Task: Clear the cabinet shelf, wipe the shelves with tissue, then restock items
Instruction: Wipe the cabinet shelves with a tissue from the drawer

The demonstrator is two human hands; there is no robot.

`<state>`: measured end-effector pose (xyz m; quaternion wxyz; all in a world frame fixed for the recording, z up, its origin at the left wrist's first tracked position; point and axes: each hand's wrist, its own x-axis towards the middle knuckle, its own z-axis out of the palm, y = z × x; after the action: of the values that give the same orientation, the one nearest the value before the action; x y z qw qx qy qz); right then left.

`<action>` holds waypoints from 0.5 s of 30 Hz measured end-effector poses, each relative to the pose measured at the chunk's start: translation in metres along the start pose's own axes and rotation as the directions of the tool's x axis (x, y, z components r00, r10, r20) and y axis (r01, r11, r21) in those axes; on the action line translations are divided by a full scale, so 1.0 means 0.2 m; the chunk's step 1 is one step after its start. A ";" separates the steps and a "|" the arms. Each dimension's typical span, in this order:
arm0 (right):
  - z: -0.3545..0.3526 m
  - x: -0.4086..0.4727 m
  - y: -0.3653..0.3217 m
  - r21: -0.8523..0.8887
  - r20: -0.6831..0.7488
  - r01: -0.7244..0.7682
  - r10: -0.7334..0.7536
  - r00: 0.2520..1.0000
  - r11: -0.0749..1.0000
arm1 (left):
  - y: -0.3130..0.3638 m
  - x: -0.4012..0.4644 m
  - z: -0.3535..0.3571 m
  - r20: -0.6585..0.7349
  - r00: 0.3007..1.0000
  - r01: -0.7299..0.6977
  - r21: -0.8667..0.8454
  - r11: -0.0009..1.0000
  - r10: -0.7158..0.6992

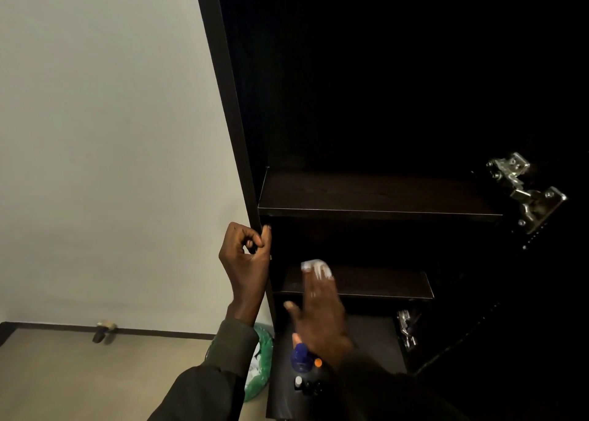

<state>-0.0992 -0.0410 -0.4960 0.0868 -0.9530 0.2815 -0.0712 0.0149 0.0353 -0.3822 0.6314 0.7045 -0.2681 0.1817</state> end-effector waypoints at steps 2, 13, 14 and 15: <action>0.04 0.01 -0.16 -0.043 0.063 0.118 -0.116 0.991 0.992 | 0.00 0.00 0.00 -0.002 1.000 0.001 0.000 1.000 -0.001; -0.02 -0.16 0.22 -0.062 -0.017 -0.100 0.099 0.995 0.993 | 0.00 0.00 0.00 0.004 1.000 -0.005 0.014 1.000 0.005; -0.03 -0.18 0.32 -0.049 -0.048 -0.159 0.157 0.986 0.986 | 0.00 0.00 0.00 0.006 1.000 -0.006 0.017 1.000 0.006; -0.04 -0.21 0.43 -0.039 -0.073 -0.218 0.215 0.974 0.975 | 0.00 0.00 0.00 0.008 1.000 -0.009 0.017 1.000 0.009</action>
<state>-0.1801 -0.0899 -0.5085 0.0622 -0.9154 0.3880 -0.0873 0.0139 0.0354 -0.3818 0.6238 0.7093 -0.2720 0.1841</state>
